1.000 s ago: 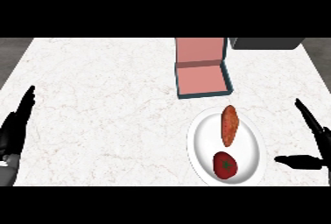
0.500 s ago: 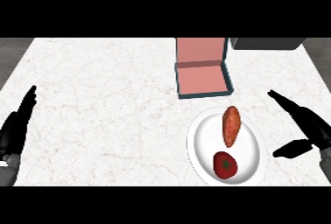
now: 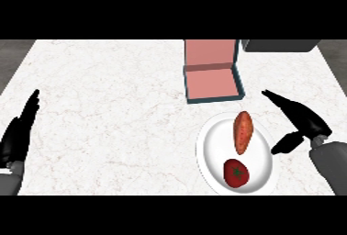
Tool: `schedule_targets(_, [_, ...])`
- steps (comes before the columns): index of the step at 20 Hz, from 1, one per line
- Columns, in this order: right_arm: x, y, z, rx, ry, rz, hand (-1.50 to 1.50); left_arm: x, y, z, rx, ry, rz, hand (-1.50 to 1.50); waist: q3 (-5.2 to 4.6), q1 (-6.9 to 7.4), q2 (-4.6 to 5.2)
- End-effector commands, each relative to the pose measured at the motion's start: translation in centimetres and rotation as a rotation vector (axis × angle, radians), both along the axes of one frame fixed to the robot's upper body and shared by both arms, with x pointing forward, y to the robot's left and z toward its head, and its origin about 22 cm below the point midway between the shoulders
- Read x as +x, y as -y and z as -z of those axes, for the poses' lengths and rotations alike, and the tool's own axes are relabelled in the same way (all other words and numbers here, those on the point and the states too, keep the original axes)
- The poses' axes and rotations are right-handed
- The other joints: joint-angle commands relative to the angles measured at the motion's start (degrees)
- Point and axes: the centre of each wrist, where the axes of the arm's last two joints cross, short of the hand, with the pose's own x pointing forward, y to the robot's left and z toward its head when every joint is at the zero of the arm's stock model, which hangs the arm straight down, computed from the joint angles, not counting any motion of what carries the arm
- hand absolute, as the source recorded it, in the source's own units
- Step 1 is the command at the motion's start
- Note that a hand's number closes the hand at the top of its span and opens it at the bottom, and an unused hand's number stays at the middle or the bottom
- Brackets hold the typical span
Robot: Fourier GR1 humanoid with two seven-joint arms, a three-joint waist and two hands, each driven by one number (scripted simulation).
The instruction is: Pick the sweet potato from the plate and place it in the cardboard box
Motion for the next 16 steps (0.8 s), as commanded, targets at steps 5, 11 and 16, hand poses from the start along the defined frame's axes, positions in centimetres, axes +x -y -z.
schedule_targets(5, [0.8, -1.6, 0.8, -0.009, -0.011, 0.001, -1.5, 1.3, -1.8, -0.8, -0.017, -0.004, -0.004, 0.0, 0.0, -0.23, 0.0])
schedule_targets(11, [1.6, -1.8, -0.3, 0.061, -0.002, -0.048, -1.5, 0.9, -0.4, -0.4, -0.007, -0.005, -0.004, 0.0, 0.01, -0.2, 0.0])
schedule_targets(16, [-0.7, -3.8, 0.2, 0.084, 0.025, -0.102, -1.5, 0.3, -0.9, -1.3, -0.003, -0.009, 0.007, 0.0, 0.0, -0.36, -0.05])
